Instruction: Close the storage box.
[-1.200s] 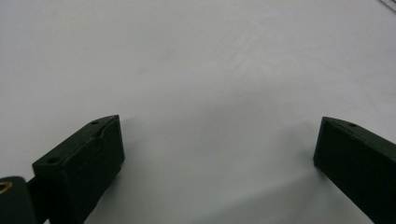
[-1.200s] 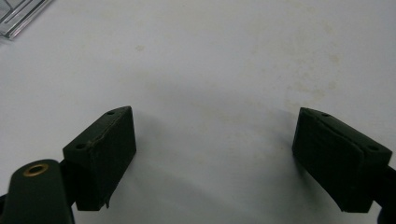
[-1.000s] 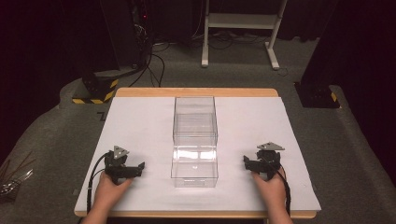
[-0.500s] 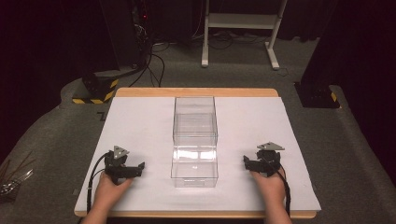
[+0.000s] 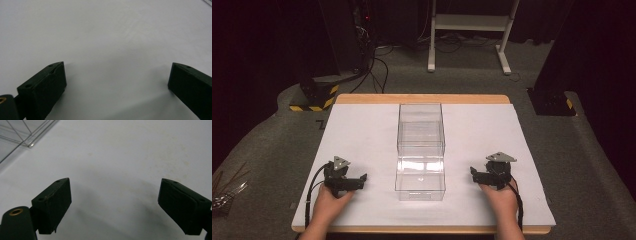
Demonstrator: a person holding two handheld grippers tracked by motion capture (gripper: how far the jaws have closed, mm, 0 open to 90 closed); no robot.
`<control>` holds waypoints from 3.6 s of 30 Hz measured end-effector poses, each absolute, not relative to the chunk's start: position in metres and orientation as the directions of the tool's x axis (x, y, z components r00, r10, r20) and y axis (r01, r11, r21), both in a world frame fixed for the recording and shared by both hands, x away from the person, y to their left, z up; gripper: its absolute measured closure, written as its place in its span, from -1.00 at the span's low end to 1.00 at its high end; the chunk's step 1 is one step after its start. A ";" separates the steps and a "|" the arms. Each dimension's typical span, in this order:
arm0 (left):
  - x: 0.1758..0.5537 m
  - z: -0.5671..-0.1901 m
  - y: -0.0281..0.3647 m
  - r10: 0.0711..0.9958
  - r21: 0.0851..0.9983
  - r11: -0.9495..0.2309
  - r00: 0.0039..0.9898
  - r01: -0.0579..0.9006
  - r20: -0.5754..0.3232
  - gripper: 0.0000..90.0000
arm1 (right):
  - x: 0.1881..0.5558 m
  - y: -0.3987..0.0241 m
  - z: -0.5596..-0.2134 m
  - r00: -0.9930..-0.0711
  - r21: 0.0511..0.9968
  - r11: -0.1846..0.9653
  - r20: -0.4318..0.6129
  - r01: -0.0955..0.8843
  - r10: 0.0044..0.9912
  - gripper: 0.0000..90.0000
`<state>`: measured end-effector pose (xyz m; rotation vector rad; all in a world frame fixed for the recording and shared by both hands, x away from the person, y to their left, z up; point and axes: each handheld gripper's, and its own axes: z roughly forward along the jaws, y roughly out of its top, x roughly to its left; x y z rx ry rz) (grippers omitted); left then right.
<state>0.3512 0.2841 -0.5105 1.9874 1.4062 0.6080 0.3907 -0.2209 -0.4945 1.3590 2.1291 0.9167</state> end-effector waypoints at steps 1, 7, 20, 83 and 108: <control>0.351 -0.510 0.284 0.945 0.713 -0.239 0.327 0.658 0.016 -0.96 | 0.390 -0.221 -0.494 -0.417 0.739 0.292 -0.016 0.607 0.909 -0.74; 0.351 -0.510 0.284 0.945 0.714 -0.240 0.326 0.658 0.017 -0.96 | 0.383 -0.218 -0.487 -0.448 0.763 0.302 -0.019 0.571 0.894 -0.74; 0.351 -0.510 0.284 0.945 0.714 -0.240 0.326 0.658 0.016 -0.96 | 0.374 -0.211 -0.473 -0.495 0.801 0.306 -0.014 0.515 0.869 -0.75; 0.351 -0.510 0.284 0.944 0.711 -0.243 0.329 0.659 0.018 -0.96 | 0.311 -0.151 -0.434 -0.729 0.898 0.280 0.064 0.341 0.682 -0.73; 0.351 -0.510 0.284 0.945 0.713 -0.236 0.326 0.660 0.012 -0.96 | 0.308 -0.139 -0.446 -0.751 0.881 0.302 0.086 0.364 0.655 -0.68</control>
